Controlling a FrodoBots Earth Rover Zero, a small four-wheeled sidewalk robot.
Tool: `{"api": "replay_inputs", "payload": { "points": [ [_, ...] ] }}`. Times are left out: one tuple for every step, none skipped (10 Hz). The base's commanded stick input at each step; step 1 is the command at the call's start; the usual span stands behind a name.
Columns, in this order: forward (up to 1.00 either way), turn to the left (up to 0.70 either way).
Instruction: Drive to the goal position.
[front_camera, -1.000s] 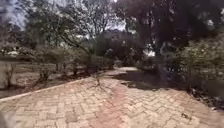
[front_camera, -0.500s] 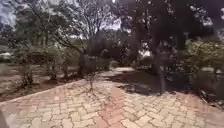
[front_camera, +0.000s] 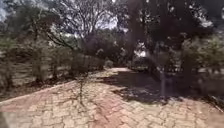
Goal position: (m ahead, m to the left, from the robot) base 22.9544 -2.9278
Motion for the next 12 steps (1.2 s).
{"api": "replay_inputs", "payload": {
  "points": [
    [0.85, 0.0],
    [0.85, 0.0],
    [0.85, 0.0],
    [0.85, 0.0],
    [0.85, 0.0],
    [0.85, 0.0],
    [0.85, 0.0],
    [0.85, 0.0],
    [0.85, 0.0],
    [0.85, 0.0],
    [0.85, 0.0],
    [0.85, 0.0]
  ]
}}
